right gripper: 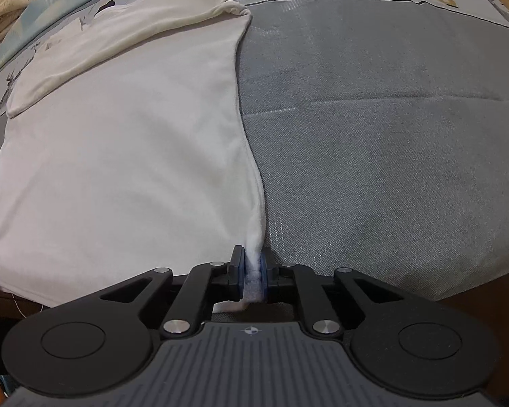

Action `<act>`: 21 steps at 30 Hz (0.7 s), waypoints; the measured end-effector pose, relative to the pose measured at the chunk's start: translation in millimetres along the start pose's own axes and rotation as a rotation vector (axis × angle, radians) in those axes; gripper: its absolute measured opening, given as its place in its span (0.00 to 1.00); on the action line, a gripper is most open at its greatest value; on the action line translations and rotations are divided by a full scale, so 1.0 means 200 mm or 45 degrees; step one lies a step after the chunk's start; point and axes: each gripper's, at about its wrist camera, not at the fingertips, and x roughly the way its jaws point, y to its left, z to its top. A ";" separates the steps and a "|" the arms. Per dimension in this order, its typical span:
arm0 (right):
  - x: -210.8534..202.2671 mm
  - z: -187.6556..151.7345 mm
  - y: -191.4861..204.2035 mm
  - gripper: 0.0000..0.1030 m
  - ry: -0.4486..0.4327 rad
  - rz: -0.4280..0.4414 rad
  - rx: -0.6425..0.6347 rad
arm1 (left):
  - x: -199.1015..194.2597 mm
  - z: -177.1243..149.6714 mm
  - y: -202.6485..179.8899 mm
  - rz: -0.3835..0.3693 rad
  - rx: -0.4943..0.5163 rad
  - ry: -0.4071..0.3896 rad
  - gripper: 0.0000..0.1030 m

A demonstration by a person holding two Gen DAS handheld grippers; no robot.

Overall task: Fold small clothes
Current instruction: 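Grasp the shirt hem with the right gripper while the left gripper grasps the hem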

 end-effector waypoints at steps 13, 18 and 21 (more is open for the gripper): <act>0.01 0.00 0.00 0.10 -0.002 0.003 -0.010 | 0.00 0.00 -0.01 0.008 0.000 -0.011 0.07; -0.03 0.01 0.00 0.05 -0.045 0.039 -0.004 | -0.06 0.00 -0.03 0.009 0.029 -0.073 0.05; -0.14 0.03 -0.02 0.05 -0.127 0.107 0.036 | -0.20 0.03 -0.04 -0.037 0.042 -0.138 0.05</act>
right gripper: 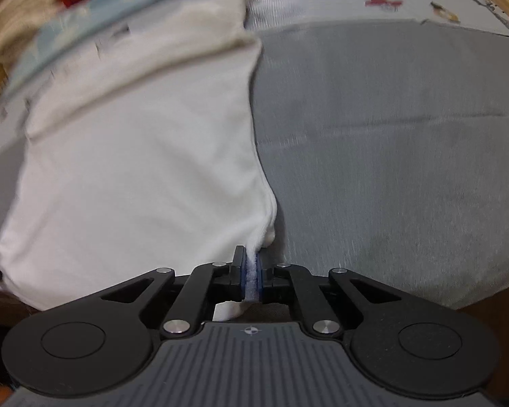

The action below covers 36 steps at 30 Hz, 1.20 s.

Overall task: Fold small clothes
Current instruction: 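Grasp the shirt hem with the right gripper while the left gripper grasps the hem, then lift the hem with both grippers and fold it up over the collar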

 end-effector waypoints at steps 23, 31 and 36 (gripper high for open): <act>-0.85 -0.10 -0.21 0.04 -0.212 0.220 0.138 | -0.77 -0.10 0.16 -0.177 0.199 -0.237 0.00; -0.62 0.08 -0.07 0.04 -0.198 0.128 0.030 | -0.34 -0.06 -0.06 -0.277 0.117 0.013 0.02; -0.59 0.08 -0.09 0.04 -0.199 0.160 0.058 | -0.03 -0.18 -0.14 -0.218 0.094 0.134 0.07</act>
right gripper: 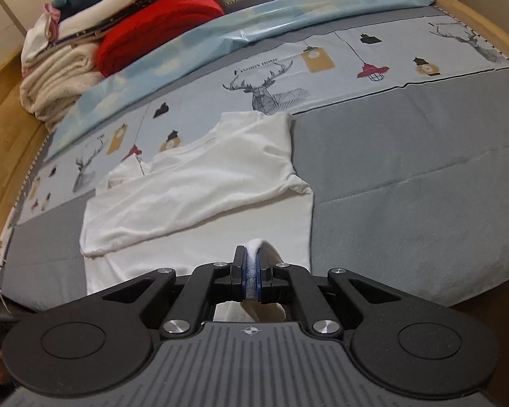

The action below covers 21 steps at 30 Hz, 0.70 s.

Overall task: Fold small clothes
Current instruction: 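Lift the hem with both grippers and fold it up over the collar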

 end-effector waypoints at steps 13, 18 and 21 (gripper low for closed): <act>-0.02 -0.04 -0.05 0.04 -0.046 0.004 0.028 | 0.33 -0.02 0.03 0.017 0.070 0.065 0.13; -0.02 -0.04 -0.06 0.04 -0.036 -0.015 0.025 | 0.28 -0.03 0.03 -0.033 0.101 0.039 0.02; -0.02 -0.04 -0.07 0.04 -0.022 -0.029 0.034 | 0.20 -0.02 0.05 -0.053 0.086 0.039 0.01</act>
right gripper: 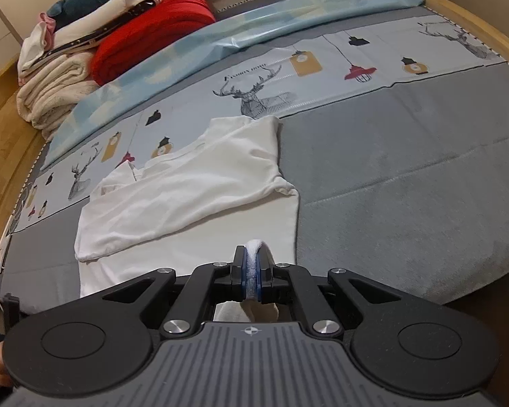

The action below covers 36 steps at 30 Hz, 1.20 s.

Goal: Fold small clothes

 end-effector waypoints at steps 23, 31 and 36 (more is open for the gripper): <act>0.71 0.62 0.02 0.19 -0.118 -0.017 0.131 | -0.29 0.94 0.44 -0.061 -0.229 -0.196 0.05; 0.87 0.48 -0.02 0.21 0.050 -0.146 -0.031 | -0.10 0.84 0.27 -0.078 0.131 0.039 0.34; 0.89 0.47 -0.04 0.21 0.080 -0.122 -0.013 | -0.09 0.81 0.23 -0.158 0.194 0.067 0.34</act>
